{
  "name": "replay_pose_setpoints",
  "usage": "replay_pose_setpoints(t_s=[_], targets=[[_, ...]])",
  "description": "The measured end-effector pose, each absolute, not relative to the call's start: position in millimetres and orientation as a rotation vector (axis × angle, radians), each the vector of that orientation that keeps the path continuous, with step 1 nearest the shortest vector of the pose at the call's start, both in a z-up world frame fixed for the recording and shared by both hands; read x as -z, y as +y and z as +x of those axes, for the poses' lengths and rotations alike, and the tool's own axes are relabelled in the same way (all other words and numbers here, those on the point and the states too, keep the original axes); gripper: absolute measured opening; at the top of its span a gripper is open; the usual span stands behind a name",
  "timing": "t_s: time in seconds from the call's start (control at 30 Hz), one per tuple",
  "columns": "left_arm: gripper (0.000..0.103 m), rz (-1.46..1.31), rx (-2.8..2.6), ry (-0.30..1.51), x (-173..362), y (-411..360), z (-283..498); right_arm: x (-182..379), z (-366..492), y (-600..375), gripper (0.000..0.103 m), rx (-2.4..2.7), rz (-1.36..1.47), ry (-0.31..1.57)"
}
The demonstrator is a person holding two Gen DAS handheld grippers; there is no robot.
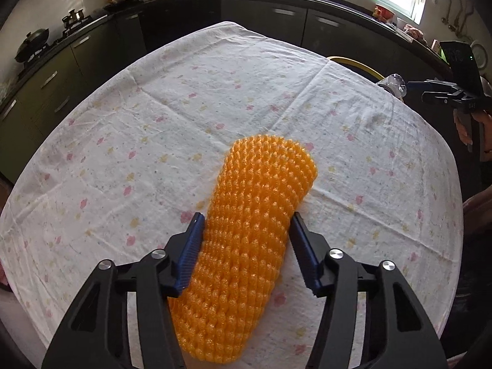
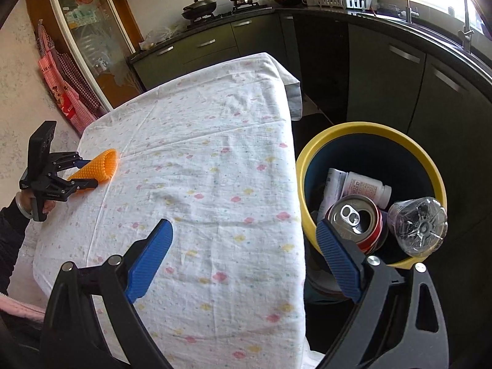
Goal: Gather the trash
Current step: 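Carry the orange scrubber with the left gripper and release it into the bin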
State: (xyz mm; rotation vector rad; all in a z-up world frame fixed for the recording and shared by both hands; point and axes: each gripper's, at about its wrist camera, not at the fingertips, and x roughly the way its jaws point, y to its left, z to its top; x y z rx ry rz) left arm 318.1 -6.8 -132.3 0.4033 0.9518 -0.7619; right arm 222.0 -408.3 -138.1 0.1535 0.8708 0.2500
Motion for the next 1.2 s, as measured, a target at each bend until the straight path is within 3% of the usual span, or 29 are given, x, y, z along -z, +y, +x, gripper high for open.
replay_pose_setpoints(t_s=[0.07,0.17,0.2,0.77,1.2], targets=[[0.044,0.413,0.723,0.939,128,-9,313,138,220,-411,0.09,-0.244,0.167,0.871],[0.02,0.408,0.673,0.931,118,-17,304,136,215,-413,0.09,-0.247,0.182,0.865],[0.017,0.404,0.659,0.932,114,-21,300,135,213,-414,0.09,-0.249,0.184,0.86],[0.015,0.508,0.674,0.846,64,-153,258,115,158,-452,0.092,-0.254,0.252,0.763],[0.016,0.607,0.911,0.832,71,-375,295,145,126,-534,0.092,-0.125,0.339,0.746]])
